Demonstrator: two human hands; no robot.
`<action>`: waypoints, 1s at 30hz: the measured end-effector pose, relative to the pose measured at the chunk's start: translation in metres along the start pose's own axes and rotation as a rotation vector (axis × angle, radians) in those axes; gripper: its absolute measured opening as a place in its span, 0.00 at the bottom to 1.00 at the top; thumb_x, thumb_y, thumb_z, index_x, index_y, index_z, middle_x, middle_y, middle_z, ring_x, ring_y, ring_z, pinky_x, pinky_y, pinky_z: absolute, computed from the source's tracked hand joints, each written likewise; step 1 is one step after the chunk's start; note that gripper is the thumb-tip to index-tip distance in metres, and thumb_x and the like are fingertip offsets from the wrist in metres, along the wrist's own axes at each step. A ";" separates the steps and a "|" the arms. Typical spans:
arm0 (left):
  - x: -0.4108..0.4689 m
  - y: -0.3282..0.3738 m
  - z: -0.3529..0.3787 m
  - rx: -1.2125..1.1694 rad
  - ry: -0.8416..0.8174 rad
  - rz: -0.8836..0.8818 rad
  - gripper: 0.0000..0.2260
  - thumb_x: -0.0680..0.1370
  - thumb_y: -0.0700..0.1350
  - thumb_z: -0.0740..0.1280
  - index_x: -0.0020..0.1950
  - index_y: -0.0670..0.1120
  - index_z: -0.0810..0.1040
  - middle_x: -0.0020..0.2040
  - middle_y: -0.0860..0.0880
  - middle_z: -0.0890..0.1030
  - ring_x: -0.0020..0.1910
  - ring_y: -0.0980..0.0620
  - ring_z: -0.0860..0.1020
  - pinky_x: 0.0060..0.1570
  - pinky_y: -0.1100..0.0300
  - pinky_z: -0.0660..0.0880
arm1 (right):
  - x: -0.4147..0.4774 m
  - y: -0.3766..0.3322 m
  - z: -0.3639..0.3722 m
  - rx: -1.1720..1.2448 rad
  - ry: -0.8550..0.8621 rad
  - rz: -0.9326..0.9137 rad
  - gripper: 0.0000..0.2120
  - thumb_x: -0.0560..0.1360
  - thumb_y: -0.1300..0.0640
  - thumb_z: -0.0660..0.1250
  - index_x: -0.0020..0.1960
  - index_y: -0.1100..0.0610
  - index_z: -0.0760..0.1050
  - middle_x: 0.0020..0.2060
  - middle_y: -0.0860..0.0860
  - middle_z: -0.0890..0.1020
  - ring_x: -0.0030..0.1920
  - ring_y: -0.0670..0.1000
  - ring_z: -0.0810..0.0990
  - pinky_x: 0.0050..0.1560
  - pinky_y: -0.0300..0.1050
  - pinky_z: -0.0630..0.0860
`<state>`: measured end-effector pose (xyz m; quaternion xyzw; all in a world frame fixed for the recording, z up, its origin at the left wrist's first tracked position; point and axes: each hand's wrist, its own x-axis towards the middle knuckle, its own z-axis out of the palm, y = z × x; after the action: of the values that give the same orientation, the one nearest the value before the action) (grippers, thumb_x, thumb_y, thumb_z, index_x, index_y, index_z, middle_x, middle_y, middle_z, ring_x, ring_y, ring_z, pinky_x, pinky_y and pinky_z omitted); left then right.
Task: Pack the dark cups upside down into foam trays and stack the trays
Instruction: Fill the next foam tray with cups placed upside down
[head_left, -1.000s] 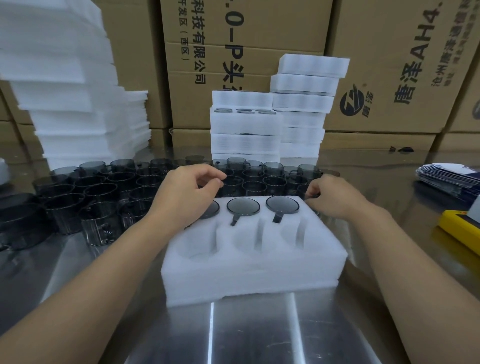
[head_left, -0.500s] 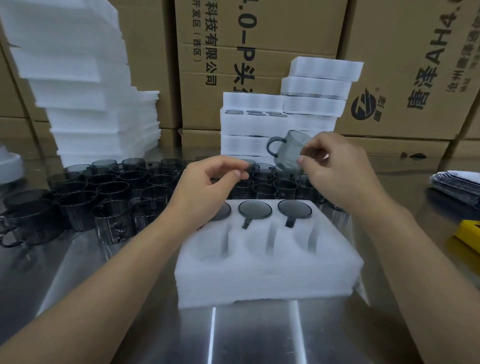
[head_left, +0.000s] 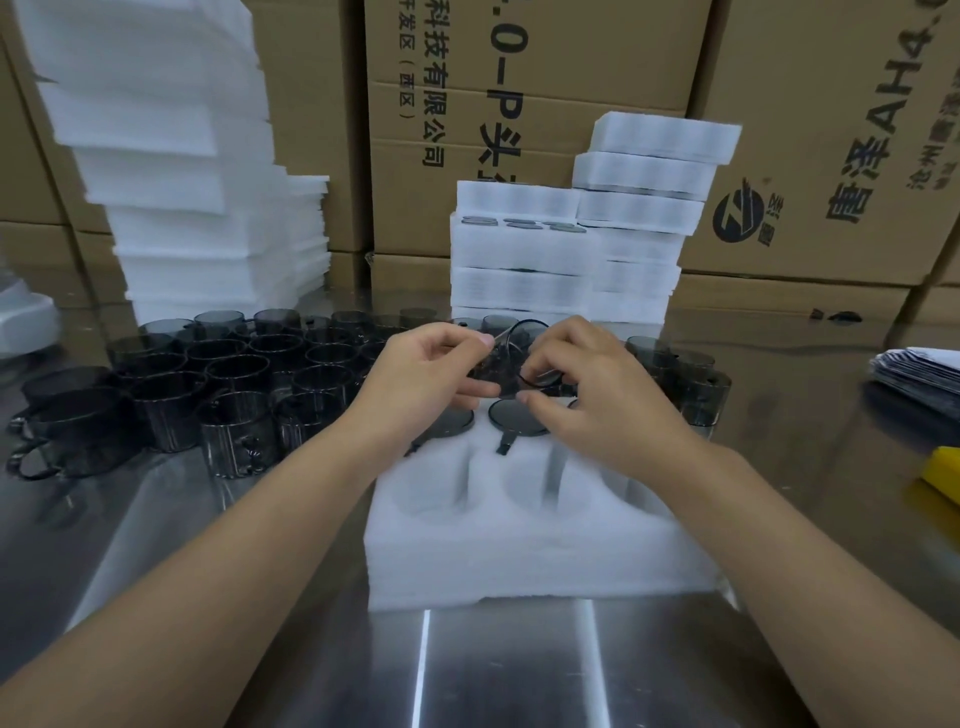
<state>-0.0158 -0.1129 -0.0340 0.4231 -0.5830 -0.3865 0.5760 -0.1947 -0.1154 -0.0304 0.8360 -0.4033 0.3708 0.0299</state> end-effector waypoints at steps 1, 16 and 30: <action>0.000 0.000 0.000 0.004 0.001 -0.003 0.05 0.77 0.48 0.68 0.45 0.49 0.82 0.43 0.58 0.84 0.40 0.52 0.85 0.35 0.65 0.78 | 0.000 0.000 0.000 0.008 0.009 0.000 0.06 0.72 0.59 0.72 0.49 0.56 0.79 0.49 0.45 0.73 0.50 0.46 0.69 0.47 0.29 0.62; -0.002 0.003 0.000 0.047 -0.052 -0.001 0.10 0.75 0.41 0.71 0.54 0.50 0.75 0.43 0.56 0.85 0.41 0.56 0.84 0.32 0.66 0.76 | 0.000 0.003 0.000 0.055 0.003 0.081 0.35 0.70 0.65 0.70 0.73 0.52 0.62 0.57 0.43 0.62 0.58 0.47 0.68 0.58 0.36 0.66; -0.005 0.006 0.002 0.100 -0.147 -0.032 0.17 0.79 0.32 0.58 0.63 0.49 0.71 0.54 0.53 0.82 0.43 0.59 0.83 0.41 0.58 0.72 | -0.002 -0.006 -0.005 -0.012 0.063 -0.059 0.34 0.68 0.65 0.69 0.71 0.51 0.65 0.60 0.45 0.72 0.58 0.47 0.65 0.53 0.39 0.66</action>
<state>-0.0182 -0.1060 -0.0304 0.4313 -0.6355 -0.3960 0.5034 -0.1939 -0.1083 -0.0264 0.8353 -0.3796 0.3934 0.0583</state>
